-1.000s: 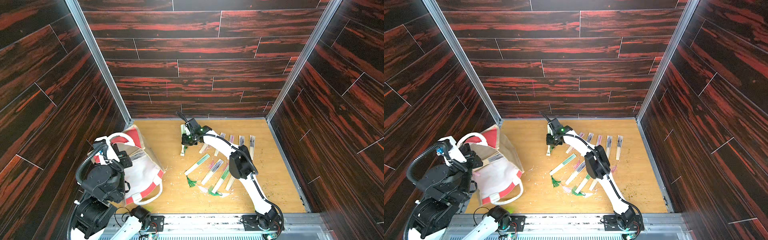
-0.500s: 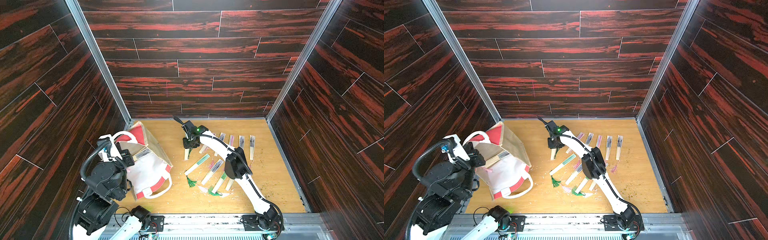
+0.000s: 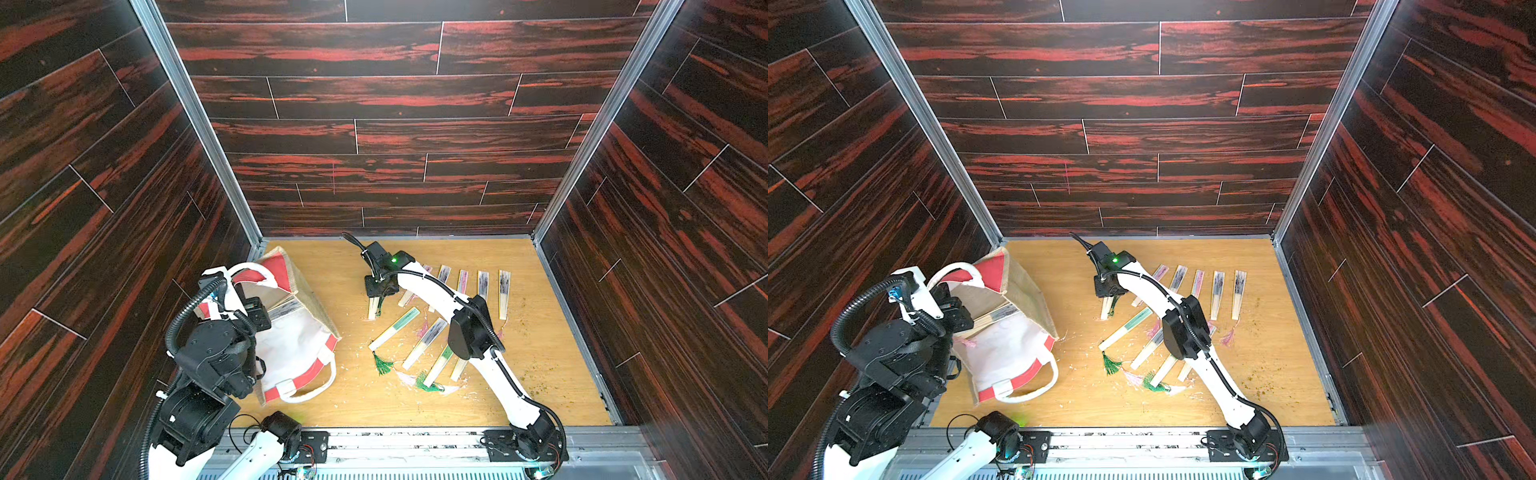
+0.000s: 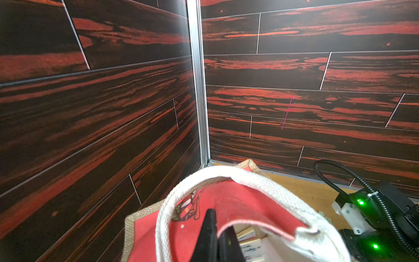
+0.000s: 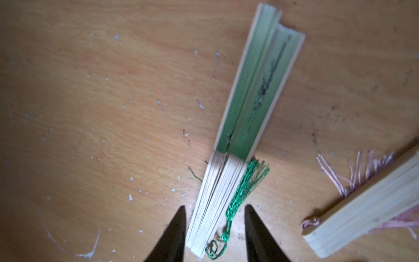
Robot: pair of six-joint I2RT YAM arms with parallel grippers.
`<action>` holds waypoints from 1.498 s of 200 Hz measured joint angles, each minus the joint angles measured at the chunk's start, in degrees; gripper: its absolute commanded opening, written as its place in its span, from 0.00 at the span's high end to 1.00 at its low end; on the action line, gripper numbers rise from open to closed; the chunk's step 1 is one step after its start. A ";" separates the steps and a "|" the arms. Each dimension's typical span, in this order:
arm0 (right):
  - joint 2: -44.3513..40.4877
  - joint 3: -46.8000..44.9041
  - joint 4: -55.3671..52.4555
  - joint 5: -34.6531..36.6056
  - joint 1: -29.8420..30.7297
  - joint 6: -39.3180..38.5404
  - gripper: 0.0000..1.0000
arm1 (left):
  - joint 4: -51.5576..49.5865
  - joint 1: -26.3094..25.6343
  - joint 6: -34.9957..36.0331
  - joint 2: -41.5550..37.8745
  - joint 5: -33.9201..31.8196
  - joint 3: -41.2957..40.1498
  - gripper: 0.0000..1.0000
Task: Take out the folding fans from the tote bags
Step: Place the folding fan at the center of the board.
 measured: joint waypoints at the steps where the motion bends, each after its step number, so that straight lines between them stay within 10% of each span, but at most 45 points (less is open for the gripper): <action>1: 0.00 0.00 0.02 0.04 0.00 0.09 0.62 | 0.00 0.00 0.00 0.00 0.00 0.00 1.00; 135: 3.34 2.23 2.29 4.63 -0.59 -0.07 0.52 | 0.00 0.00 -0.26 0.37 1.44 -0.87 1.00; 299: 6.45 2.12 4.76 3.76 -4.02 1.07 0.78 | 0.02 0.00 -1.14 0.70 2.97 -0.87 1.00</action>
